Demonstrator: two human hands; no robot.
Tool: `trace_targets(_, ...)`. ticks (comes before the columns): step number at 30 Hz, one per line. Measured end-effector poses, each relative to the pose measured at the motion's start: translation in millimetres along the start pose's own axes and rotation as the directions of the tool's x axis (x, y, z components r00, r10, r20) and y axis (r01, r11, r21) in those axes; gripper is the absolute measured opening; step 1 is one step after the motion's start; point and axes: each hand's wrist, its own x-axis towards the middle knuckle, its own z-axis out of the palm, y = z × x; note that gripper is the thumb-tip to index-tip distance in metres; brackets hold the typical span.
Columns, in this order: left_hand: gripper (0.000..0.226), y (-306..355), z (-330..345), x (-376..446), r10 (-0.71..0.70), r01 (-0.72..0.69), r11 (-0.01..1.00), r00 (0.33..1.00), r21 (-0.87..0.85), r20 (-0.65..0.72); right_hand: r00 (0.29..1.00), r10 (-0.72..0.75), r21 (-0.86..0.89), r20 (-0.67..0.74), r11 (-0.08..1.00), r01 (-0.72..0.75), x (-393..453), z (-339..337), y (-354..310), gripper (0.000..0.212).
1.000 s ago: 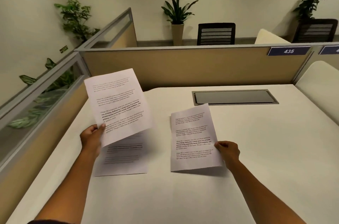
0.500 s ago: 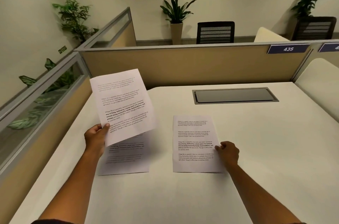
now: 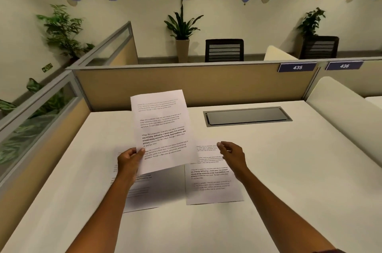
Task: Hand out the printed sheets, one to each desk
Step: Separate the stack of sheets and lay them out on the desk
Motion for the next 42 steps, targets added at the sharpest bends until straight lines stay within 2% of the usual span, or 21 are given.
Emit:
trace_targets(5,0.016,-14.8,30.3,-4.5,-0.032,0.031,0.999,0.994,0.011,0.103,0.983,0.021,0.155,0.182,0.987,-0.05,-3.3,5.0,-15.7,0.056)
trace_targets(9,0.011,-27.6,49.4,-9.7,-0.054,0.052,0.998,0.984,0.021,0.169,0.977,0.031,0.163,0.212,0.984,-0.067,-9.0,2.8,-11.9,0.05)
trace_targets(11,0.014,-34.3,56.1,-10.5,-0.056,0.049,0.998,0.979,0.038,0.197,0.982,0.029,0.164,0.188,0.985,-0.061,-11.0,-1.7,-6.9,0.039)
trace_targets(17,0.01,-43.2,72.6,-12.0,-0.11,0.085,0.992,0.945,0.091,0.309,0.995,0.094,0.09,-0.019,0.992,-0.092,-13.4,-20.9,12.2,0.015)
trace_targets(26,0.009,-51.0,117.6,-28.7,-0.146,0.084,0.984,0.886,0.157,0.44,0.968,0.133,0.07,-0.211,0.99,-0.12,-23.0,-64.8,43.5,0.011)
trace_targets(34,0.016,-64.5,186.4,-58.2,-0.138,0.046,0.975,0.892,0.218,0.429,0.958,0.166,0.106,-0.233,0.984,-0.144,-4.7,-136.2,72.1,0.008)
trace_targets(42,0.011,-68.8,272.4,-89.5,-0.115,0.025,0.975,0.906,0.22,0.406,0.966,0.14,0.087,-0.217,0.988,-0.124,37.5,-218.6,89.0,0.006)
